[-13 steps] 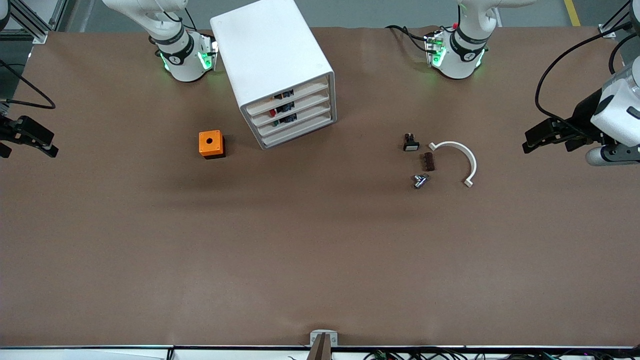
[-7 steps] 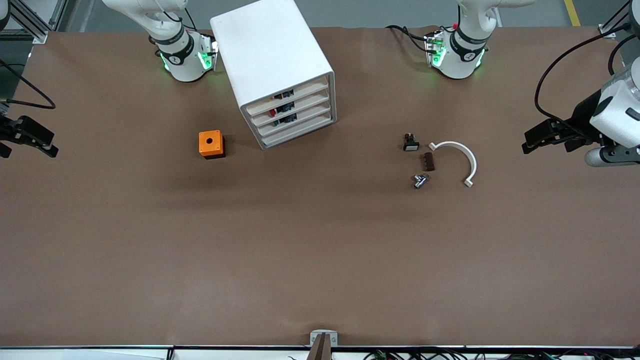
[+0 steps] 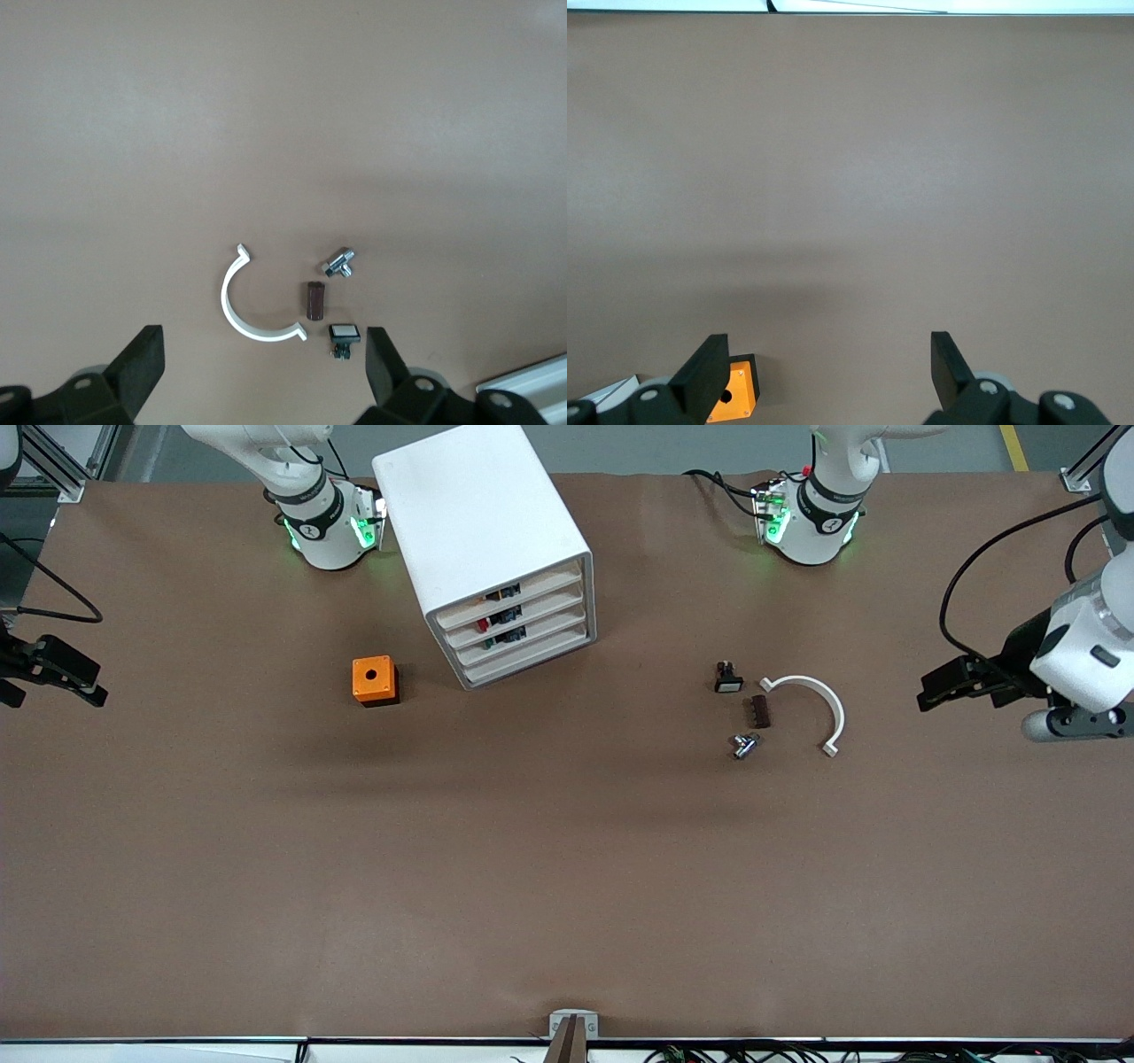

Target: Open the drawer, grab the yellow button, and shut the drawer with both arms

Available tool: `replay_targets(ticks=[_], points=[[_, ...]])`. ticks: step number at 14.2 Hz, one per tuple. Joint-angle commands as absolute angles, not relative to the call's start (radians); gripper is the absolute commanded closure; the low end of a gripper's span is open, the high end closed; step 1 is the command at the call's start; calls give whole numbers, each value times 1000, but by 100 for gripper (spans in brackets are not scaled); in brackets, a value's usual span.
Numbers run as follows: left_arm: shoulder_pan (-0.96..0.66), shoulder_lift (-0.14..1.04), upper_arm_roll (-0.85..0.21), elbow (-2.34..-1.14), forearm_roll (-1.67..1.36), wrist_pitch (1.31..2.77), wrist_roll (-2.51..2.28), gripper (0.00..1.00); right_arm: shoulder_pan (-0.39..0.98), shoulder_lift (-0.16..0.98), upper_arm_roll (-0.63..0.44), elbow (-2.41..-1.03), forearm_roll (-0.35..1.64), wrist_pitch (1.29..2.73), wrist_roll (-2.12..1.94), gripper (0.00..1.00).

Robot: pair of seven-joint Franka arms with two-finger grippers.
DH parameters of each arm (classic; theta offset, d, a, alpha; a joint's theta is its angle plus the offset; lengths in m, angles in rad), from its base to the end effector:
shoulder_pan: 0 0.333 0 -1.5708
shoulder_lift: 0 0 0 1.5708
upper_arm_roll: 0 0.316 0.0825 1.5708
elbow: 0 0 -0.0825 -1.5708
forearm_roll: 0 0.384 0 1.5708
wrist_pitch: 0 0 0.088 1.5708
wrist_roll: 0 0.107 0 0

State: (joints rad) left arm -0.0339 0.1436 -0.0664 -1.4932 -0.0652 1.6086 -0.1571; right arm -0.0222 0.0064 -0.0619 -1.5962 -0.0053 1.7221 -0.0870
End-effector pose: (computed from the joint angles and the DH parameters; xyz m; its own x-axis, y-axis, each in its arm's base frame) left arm 0.5970 -0.0641 0.5820 0.9975 0.0593 -0.0393 0.0619 -0.9957 0.0692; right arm 0.5690 -0.0483 0.6230 0.9930 0.0043 0.1183 0.0025 -0.9999 0.0160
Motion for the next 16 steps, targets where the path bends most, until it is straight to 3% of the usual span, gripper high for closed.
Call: replay_targets(ticks=[1,9,13,16], points=[[-34,198,-75,-1482,-37,1624,-169,0,-35,12,-52,-1572,-18,1707,-95,0],[-116,275,-78,-1471,-57,1623,-355,0,-26,15,-52,-1575,-17,1706,-84,0],[-189,389,-78,-1335,-219,1488,-746,0,-37,15,-51,-1574,-5,1706,-83,0],[-241,443,-80,-1304,-326,1479,-1035,0,-35,15,-52,-1574,-6,1706,-84,0]])
